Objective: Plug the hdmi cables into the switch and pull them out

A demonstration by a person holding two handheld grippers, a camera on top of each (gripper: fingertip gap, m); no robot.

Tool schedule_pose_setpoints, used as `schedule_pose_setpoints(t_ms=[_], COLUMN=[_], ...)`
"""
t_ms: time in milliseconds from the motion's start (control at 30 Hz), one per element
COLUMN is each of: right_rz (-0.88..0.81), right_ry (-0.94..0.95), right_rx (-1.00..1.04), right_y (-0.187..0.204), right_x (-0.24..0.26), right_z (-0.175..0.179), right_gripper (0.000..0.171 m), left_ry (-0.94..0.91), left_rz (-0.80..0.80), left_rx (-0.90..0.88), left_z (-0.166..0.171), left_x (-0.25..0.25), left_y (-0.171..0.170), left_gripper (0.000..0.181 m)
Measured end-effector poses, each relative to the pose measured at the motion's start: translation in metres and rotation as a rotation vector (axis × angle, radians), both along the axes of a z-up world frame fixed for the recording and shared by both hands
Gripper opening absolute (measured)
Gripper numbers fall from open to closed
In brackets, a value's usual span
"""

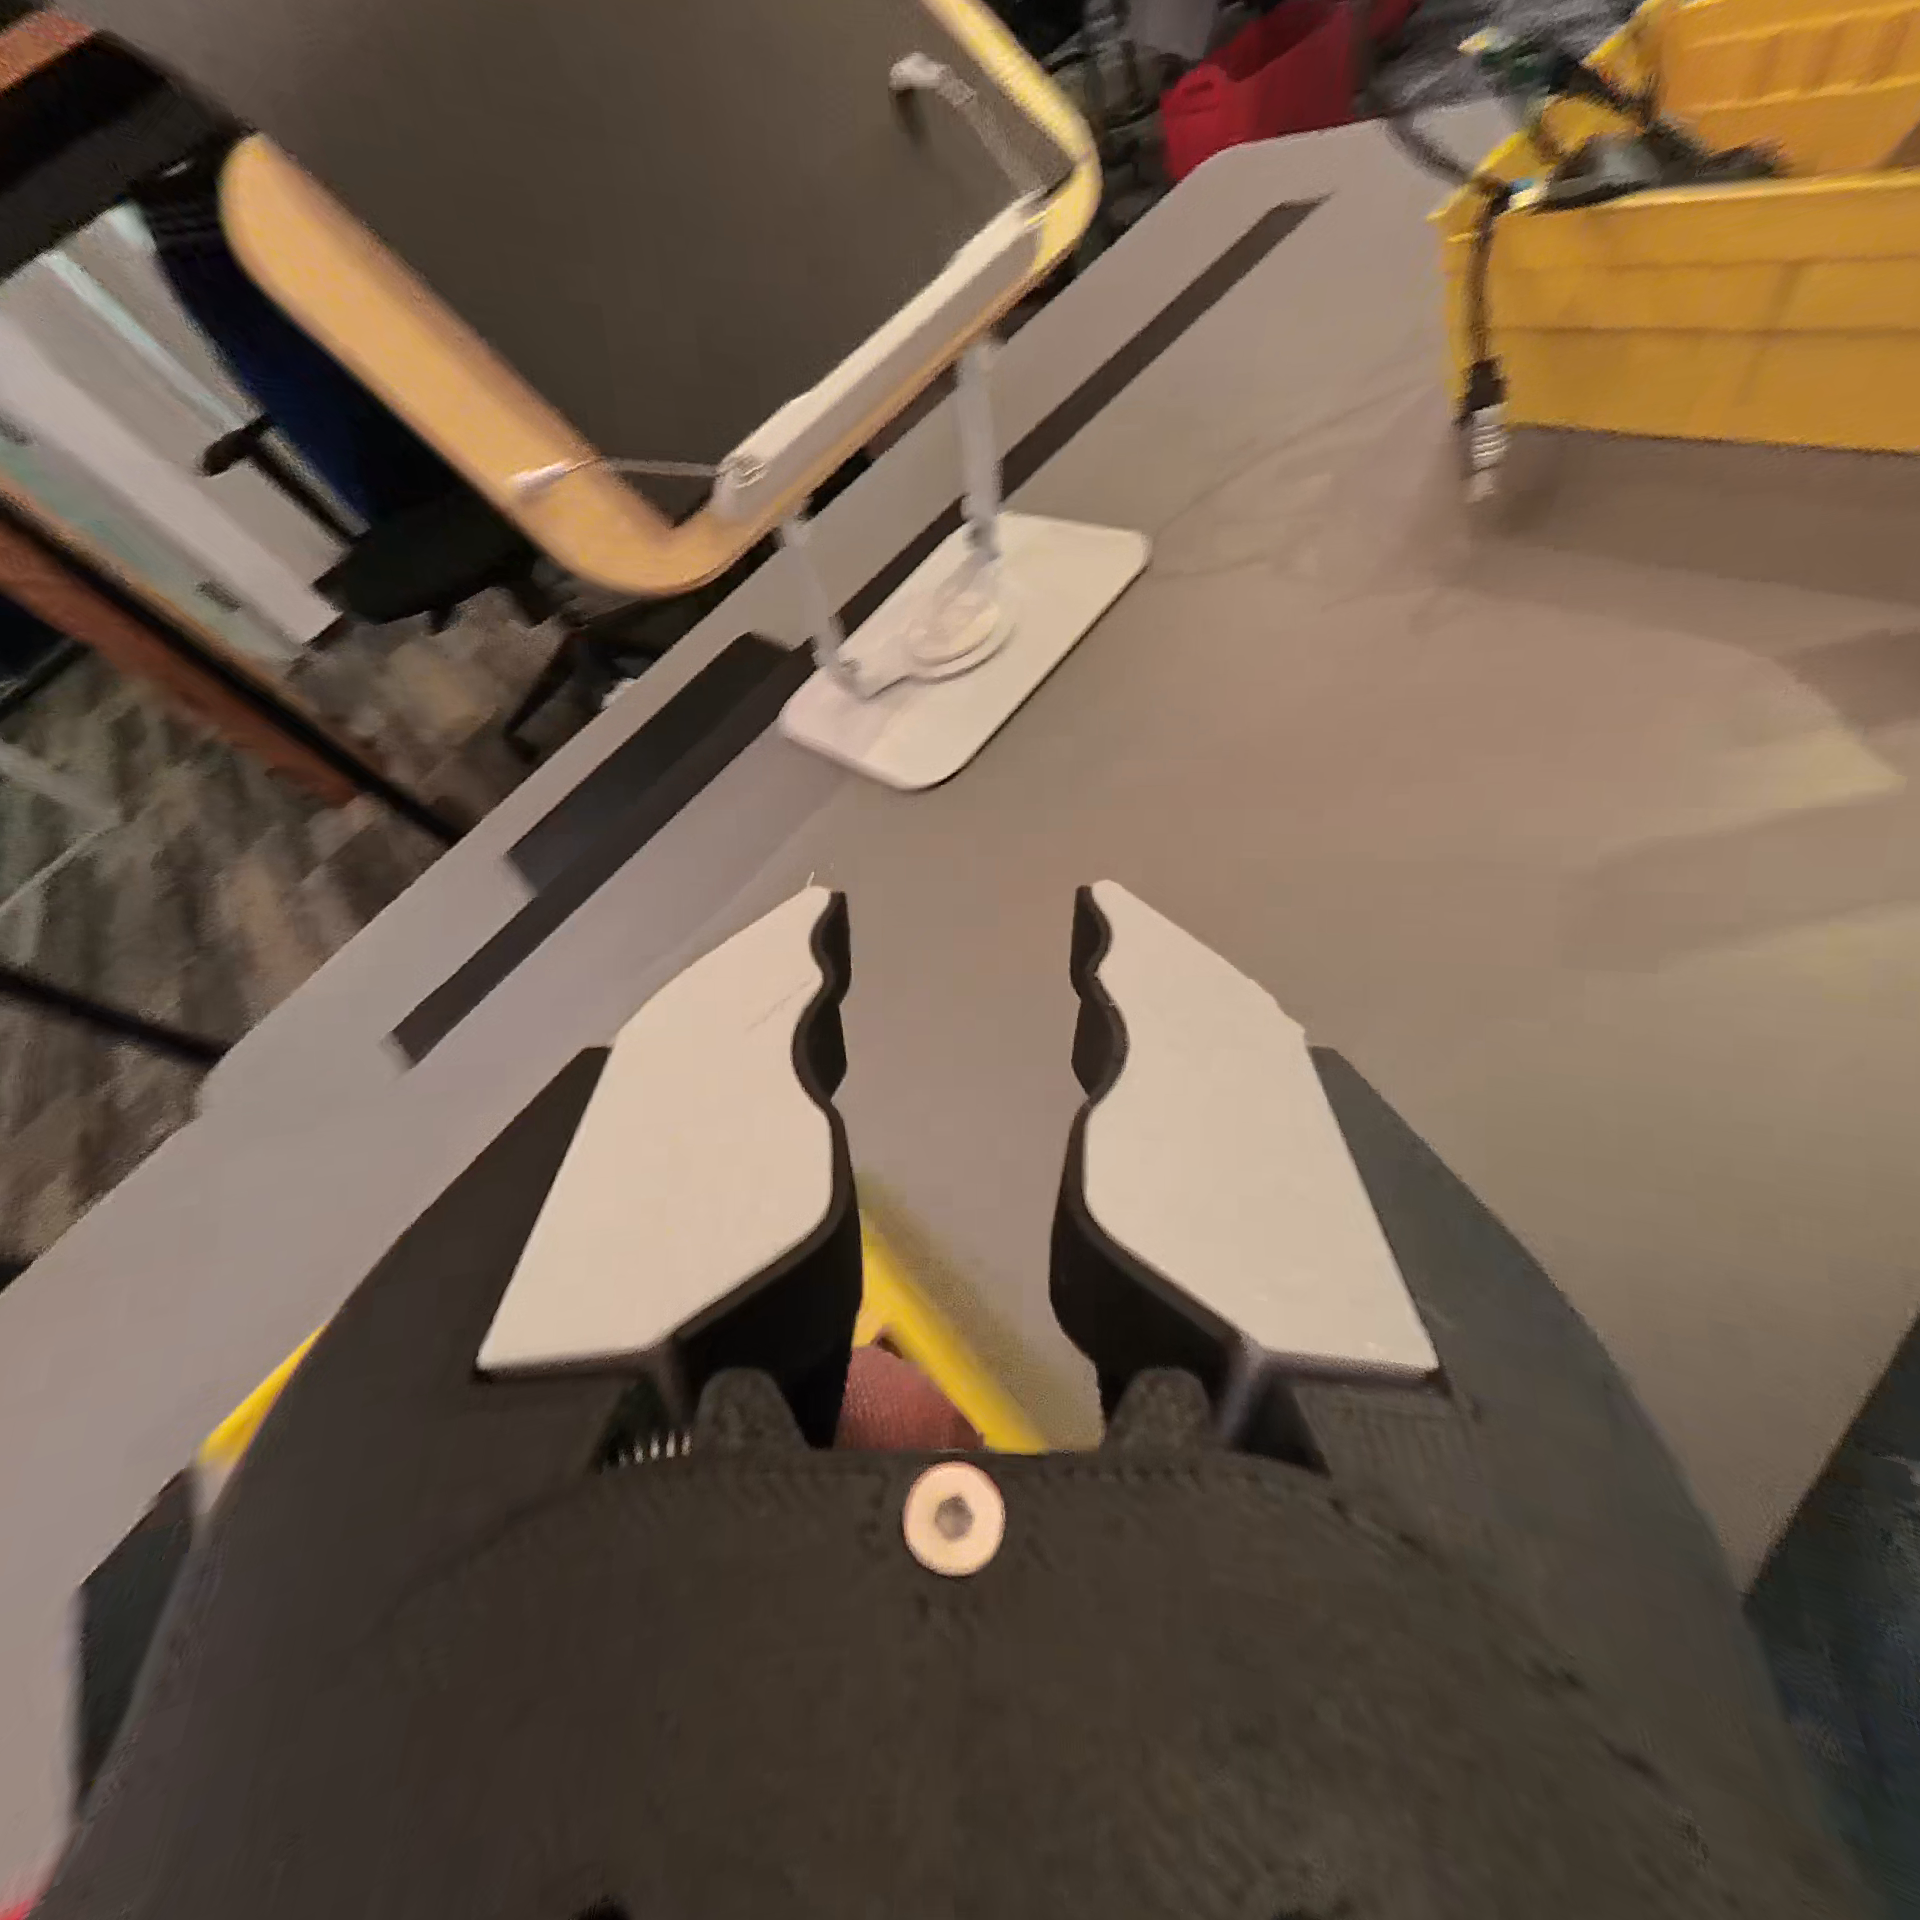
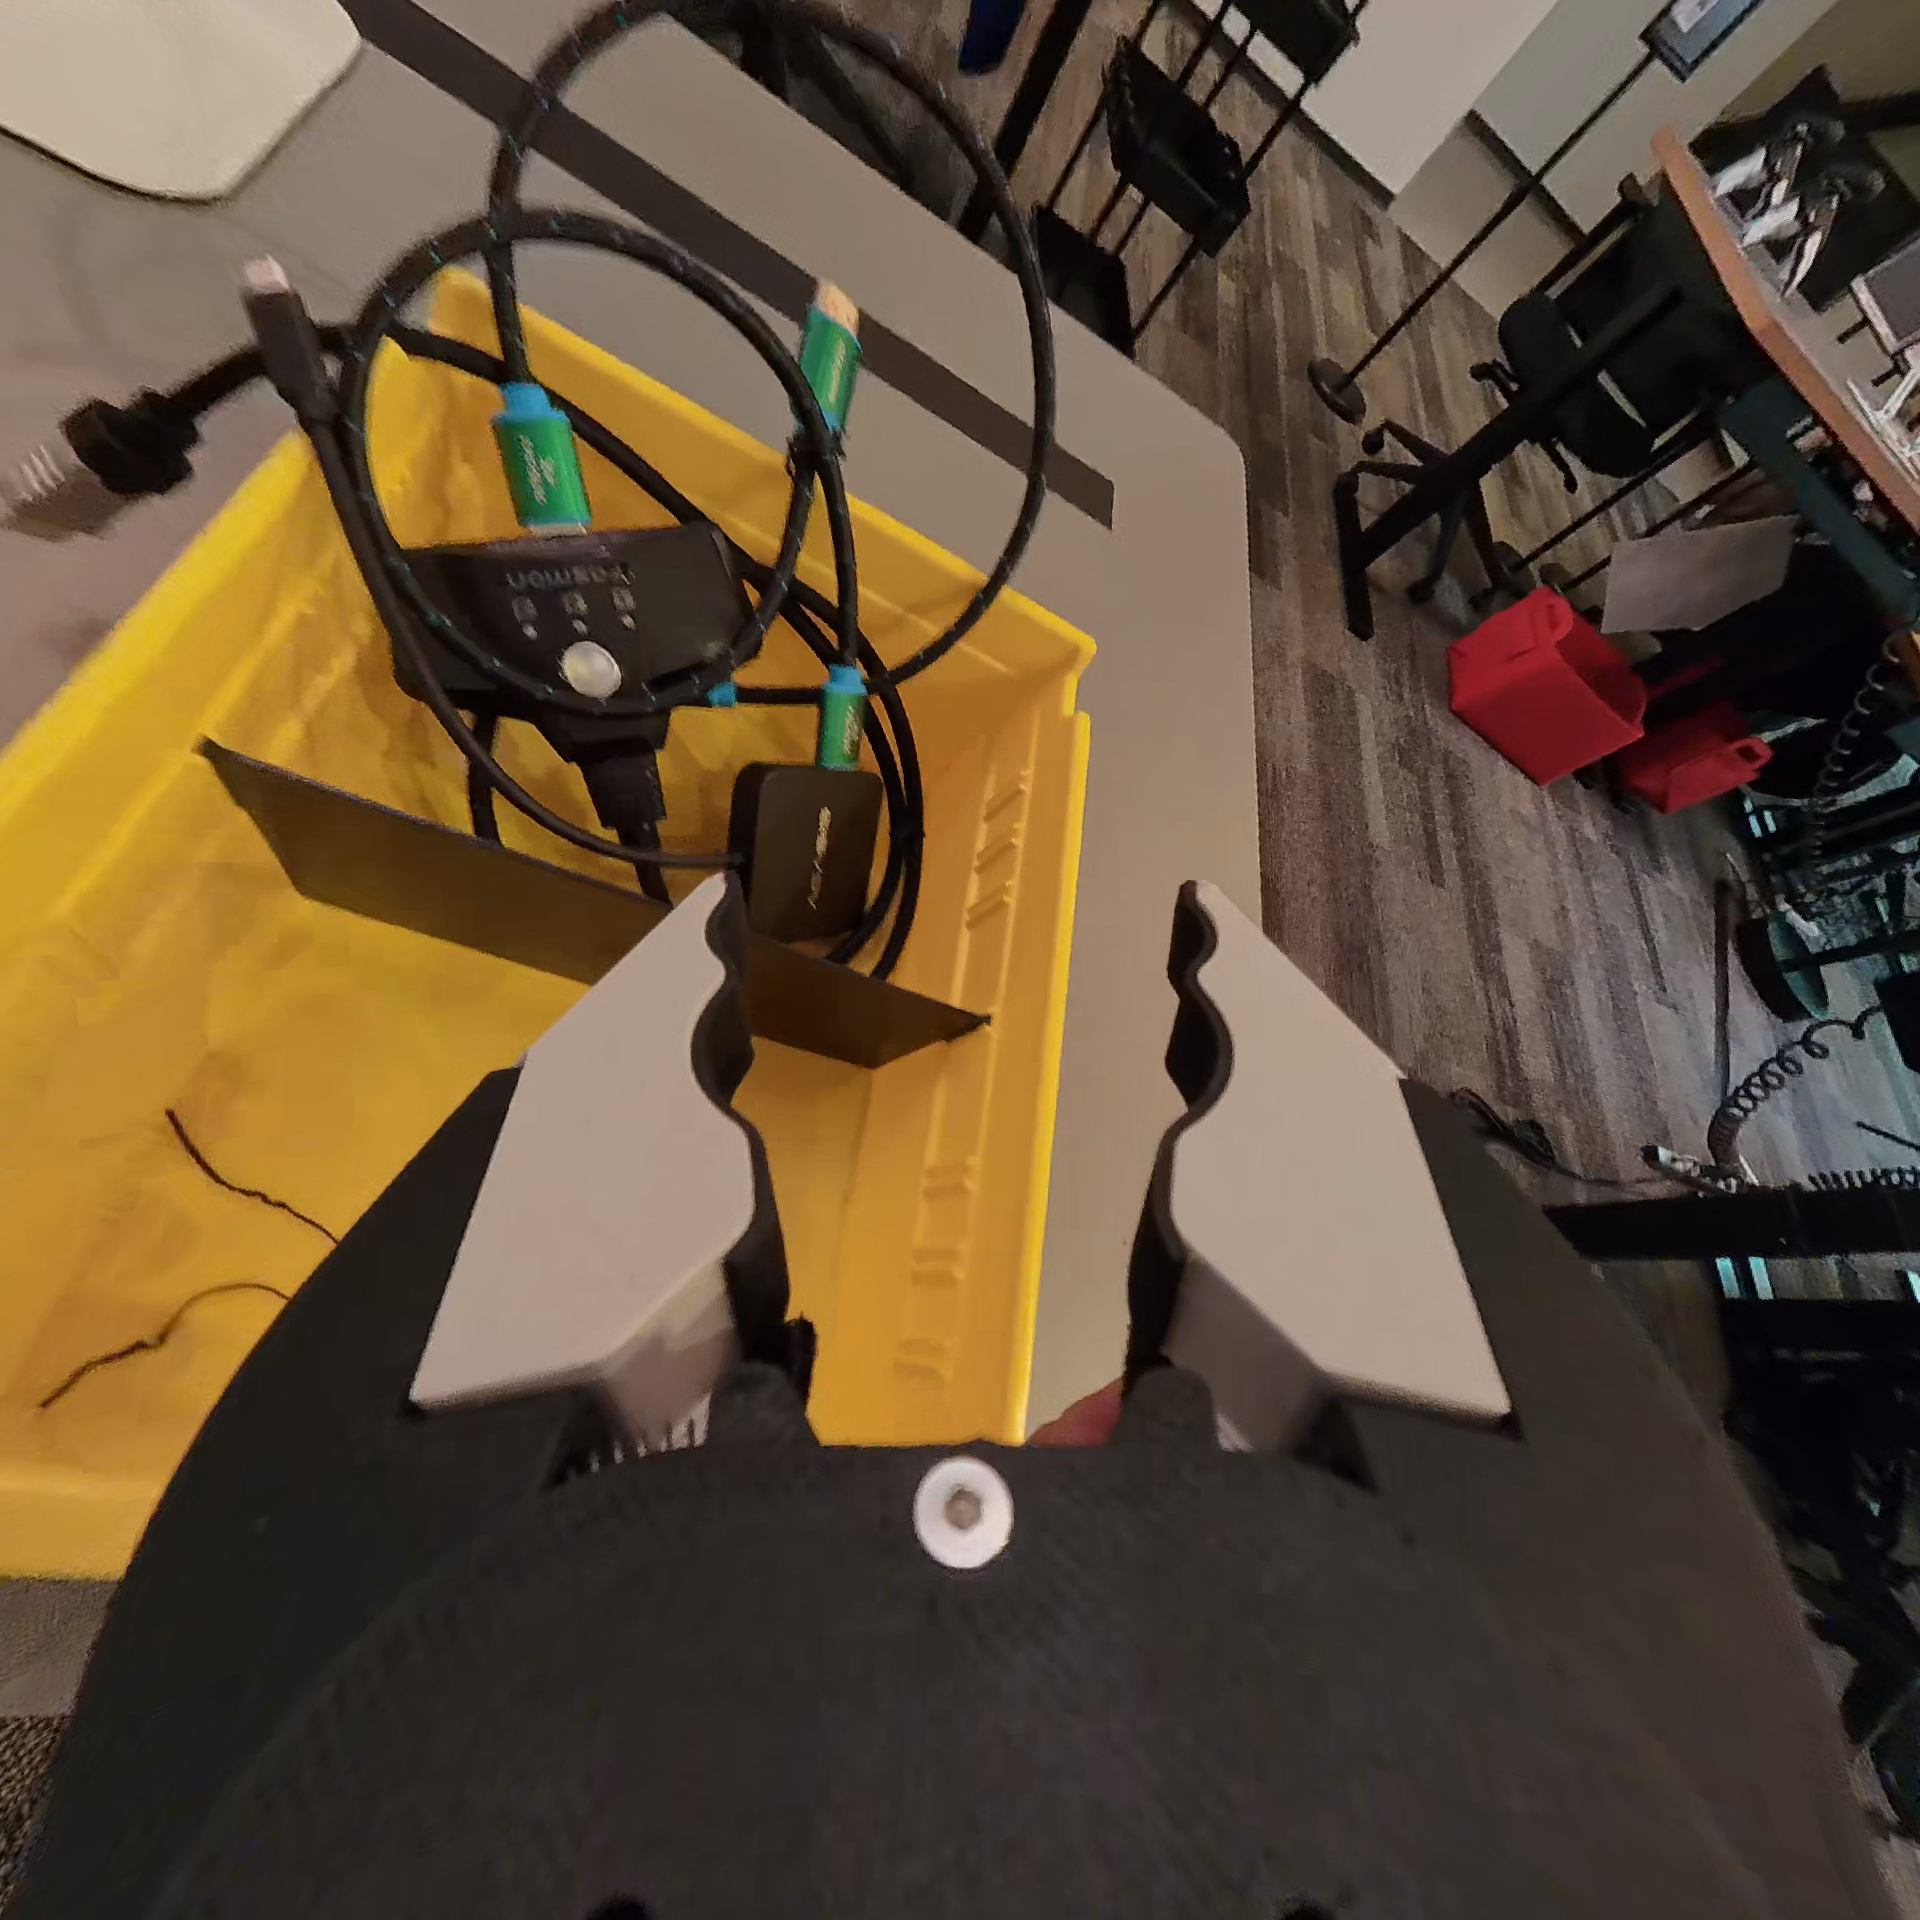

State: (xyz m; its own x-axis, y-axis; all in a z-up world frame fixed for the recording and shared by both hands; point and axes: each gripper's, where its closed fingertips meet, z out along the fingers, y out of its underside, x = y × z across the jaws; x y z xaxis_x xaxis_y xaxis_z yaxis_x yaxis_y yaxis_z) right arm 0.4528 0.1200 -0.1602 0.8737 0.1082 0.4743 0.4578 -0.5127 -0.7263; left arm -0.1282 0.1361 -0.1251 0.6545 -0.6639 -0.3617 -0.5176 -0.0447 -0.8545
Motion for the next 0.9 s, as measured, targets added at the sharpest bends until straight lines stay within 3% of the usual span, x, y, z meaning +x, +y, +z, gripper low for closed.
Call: schedule_pose_setpoints(t_ms=[33, 233, 333, 467, 600, 667, 733, 800, 900], right_rz=[-0.013, -0.027, -0.048, -0.03, 0.034, 0.042, 0.052, 0.096, 0.098], right_ry=[-0.001, 0.037, 0.07, 0.111, 0.178, 0.171, 0.188, 0.258, 0.328], right_rx=[-0.01, -0.13, -0.179, -0.232, -0.279, -0.318, -0.317, -0.276, -0.24], right_y=[-0.003, -0.026, -0.035, -0.043, -0.043, -0.043, -0.04, -0.037, -0.034], right_x=[0.007, 0.038, 0.054, 0.063, 0.055, 0.057, 0.055, 0.047, 0.044], right_z=[-0.004, -0.035, -0.051, -0.07, -0.092, -0.106, -0.112, -0.108, -0.105], right_gripper=[0.081, 0.078, 0.074, 0.074, 0.062, 0.044, 0.038, 0.023, 0.018], left_ry=[0.034, 0.171, 0.112, 0.136, 0.113, 0.053, -0.004, -0.083, -0.153], left_rz=[0.059, 0.459, 0.621, 0.782, 0.792, 0.756, 0.732, 0.73, 0.662], left_rx=[0.016, -0.075, -0.213, -0.332, -0.475, -0.537, -0.586, -0.609, -0.614], left_z=[0.001, -0.02, -0.045, -0.08, -0.119, -0.134, -0.145, -0.149, -0.146], left_x=[-0.021, -0.164, -0.228, -0.29, -0.302, -0.296, -0.289, -0.286, -0.277], left_y=[0.004, 0.007, -0.006, -0.029, -0.039, -0.038, -0.036, -0.032, -0.029], left_gripper=[0.041, 0.062, 0.075, 0.08, 0.071, 0.064, 0.058, 0.04, 0.018])
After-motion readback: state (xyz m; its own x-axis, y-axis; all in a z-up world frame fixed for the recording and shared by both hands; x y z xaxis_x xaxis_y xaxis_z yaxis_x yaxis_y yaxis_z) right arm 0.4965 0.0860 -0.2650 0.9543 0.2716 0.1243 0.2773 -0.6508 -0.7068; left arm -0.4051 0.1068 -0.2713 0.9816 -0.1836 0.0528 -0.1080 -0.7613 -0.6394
